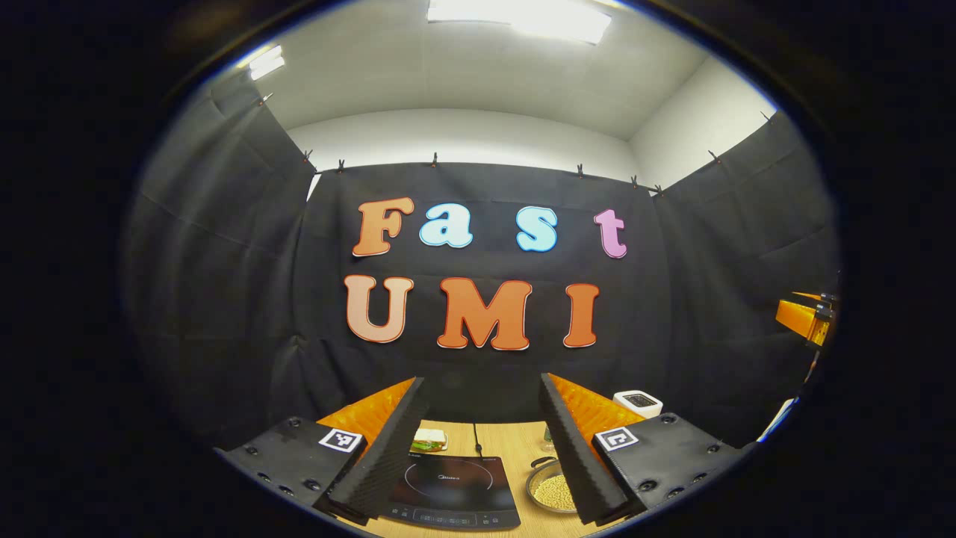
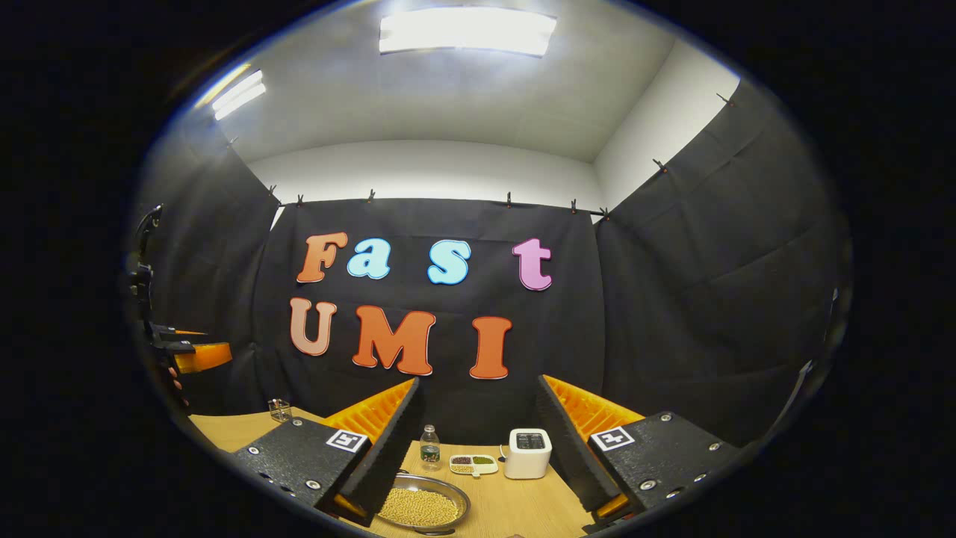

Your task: First push the handle of the pot to place it horizontally, then grasp the pot with both hands and set it on the induction cooktop.

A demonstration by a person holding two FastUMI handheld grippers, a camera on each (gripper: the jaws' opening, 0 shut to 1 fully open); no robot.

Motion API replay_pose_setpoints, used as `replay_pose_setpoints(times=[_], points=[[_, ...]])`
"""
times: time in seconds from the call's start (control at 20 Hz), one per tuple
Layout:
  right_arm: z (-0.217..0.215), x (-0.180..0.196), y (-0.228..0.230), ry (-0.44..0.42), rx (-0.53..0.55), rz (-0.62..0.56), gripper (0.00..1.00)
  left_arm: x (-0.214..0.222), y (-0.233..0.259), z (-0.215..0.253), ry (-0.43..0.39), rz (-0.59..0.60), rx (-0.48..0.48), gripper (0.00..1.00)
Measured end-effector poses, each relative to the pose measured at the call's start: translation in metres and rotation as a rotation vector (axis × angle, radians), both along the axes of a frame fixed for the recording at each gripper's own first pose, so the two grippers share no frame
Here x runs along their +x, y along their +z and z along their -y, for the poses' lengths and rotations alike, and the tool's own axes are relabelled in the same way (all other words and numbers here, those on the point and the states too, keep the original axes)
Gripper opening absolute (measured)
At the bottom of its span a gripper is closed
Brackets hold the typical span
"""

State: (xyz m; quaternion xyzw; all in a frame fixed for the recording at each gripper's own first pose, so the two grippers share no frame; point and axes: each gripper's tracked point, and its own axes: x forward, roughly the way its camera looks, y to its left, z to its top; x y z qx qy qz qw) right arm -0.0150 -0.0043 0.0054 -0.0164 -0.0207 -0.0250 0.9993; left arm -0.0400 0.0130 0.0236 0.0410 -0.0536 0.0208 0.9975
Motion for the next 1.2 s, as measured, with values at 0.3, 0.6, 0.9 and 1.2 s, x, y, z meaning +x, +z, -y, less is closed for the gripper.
replay_pose_setpoints(times=[0.3,0.6,0.9,1.2], points=[[-0.007,0.004,-0.002,0.032,0.017,-0.013,0.93,-0.014,0.016,-0.015,0.009,0.049,-0.018,0.98],[-0.034,0.011,-0.036,0.111,0.036,-0.102,0.93,-0.010,0.028,-0.034,0.035,0.093,-0.012,0.98],[-0.071,0.020,-0.109,0.209,0.053,-0.278,0.92,0.018,0.010,-0.053,0.039,0.061,-0.009,0.97],[-0.108,0.016,-0.189,0.319,0.097,-0.536,0.67,0.052,-0.019,-0.083,0.064,0.008,-0.036,0.98]])
